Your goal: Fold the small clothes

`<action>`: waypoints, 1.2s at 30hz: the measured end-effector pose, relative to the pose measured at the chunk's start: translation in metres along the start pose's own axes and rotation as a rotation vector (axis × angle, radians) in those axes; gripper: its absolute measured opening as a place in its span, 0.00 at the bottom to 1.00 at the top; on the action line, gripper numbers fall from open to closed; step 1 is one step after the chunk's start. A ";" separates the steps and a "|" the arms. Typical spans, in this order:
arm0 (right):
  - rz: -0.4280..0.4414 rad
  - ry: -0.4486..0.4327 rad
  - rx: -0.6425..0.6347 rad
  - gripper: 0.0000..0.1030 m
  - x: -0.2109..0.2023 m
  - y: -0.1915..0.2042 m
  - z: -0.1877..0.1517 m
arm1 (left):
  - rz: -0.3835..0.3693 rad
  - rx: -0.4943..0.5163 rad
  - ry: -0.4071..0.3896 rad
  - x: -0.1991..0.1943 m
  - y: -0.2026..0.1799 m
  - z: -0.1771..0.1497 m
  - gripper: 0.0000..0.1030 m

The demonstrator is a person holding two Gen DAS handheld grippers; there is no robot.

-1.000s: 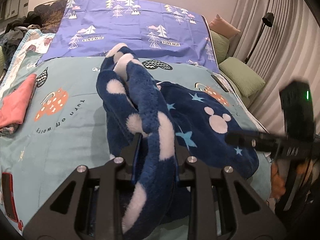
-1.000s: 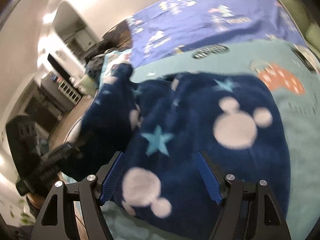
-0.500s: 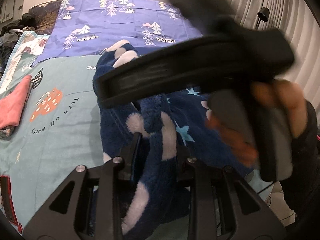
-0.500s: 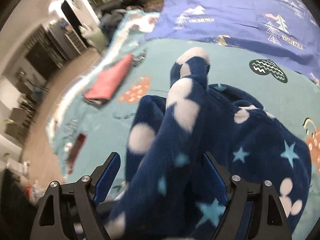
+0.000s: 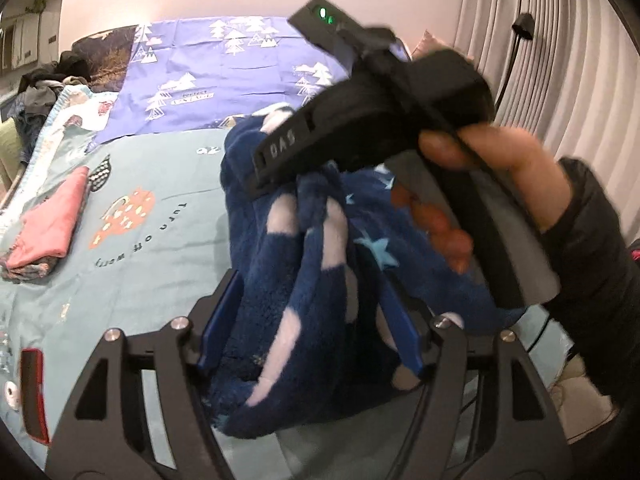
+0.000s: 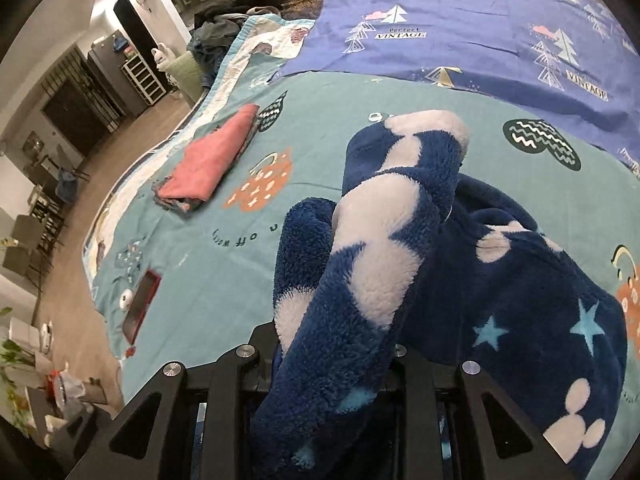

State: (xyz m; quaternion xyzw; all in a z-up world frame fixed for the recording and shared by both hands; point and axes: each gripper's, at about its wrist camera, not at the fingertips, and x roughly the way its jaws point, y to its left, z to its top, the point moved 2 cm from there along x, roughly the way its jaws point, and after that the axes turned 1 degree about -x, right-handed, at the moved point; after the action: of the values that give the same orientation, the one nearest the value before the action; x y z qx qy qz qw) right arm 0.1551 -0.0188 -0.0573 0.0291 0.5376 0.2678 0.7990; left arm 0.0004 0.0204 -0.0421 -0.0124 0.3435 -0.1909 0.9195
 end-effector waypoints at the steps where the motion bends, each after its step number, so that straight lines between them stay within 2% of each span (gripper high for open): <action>1: -0.005 -0.007 0.000 0.26 -0.002 0.000 -0.001 | 0.012 0.004 0.004 0.001 -0.001 -0.001 0.41; 2: -0.010 -0.013 -0.001 0.26 -0.003 0.000 -0.001 | -0.005 -0.003 0.012 0.001 -0.002 0.000 0.25; 5: -0.004 -0.049 -0.002 0.25 -0.018 -0.004 -0.003 | -0.077 -0.040 0.009 -0.006 -0.005 0.011 0.21; 9: 0.019 -0.136 0.021 0.25 -0.067 -0.027 -0.002 | -0.172 -0.010 -0.030 -0.013 -0.029 0.034 0.20; 13: 0.013 -0.194 0.038 0.25 -0.109 -0.056 -0.009 | -0.274 0.086 -0.069 -0.019 -0.080 0.055 0.20; 17: 0.011 -0.226 0.084 0.25 -0.140 -0.092 -0.025 | -0.394 0.160 -0.055 -0.009 -0.128 0.067 0.16; 20: 0.021 -0.244 0.124 0.25 -0.149 -0.123 -0.045 | -0.454 0.185 0.017 0.012 -0.163 0.065 0.16; 22: 0.036 -0.241 0.174 0.25 -0.146 -0.148 -0.062 | -0.469 0.196 0.053 0.020 -0.176 0.062 0.16; 25: 0.106 -0.238 0.245 0.25 -0.141 -0.182 -0.084 | -0.518 0.222 0.039 0.007 -0.185 0.060 0.18; 27: 0.123 -0.242 0.265 0.25 -0.134 -0.199 -0.095 | -0.566 0.216 0.014 -0.008 -0.173 0.068 0.31; 28: 0.118 -0.241 0.265 0.25 -0.130 -0.206 -0.098 | -0.573 0.207 -0.008 -0.015 -0.167 0.071 0.36; 29: 0.122 -0.240 0.271 0.25 -0.127 -0.210 -0.100 | -0.553 0.199 -0.039 -0.020 -0.158 0.075 0.46; 30: 0.140 -0.237 0.285 0.25 -0.122 -0.217 -0.103 | -0.519 0.193 -0.060 -0.021 -0.150 0.079 0.48; 33: 0.211 -0.245 0.332 0.25 -0.110 -0.236 -0.110 | -0.403 0.140 -0.058 -0.007 -0.130 0.086 0.48; 36: 0.242 -0.254 0.354 0.26 -0.105 -0.248 -0.115 | -0.334 0.135 0.023 0.020 -0.128 0.072 0.48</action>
State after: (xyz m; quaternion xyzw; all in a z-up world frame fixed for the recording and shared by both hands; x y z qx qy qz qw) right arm 0.1236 -0.3070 -0.1000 0.2664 0.4639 0.2575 0.8047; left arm 0.0160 -0.1133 0.0207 -0.0051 0.3336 -0.3639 0.8696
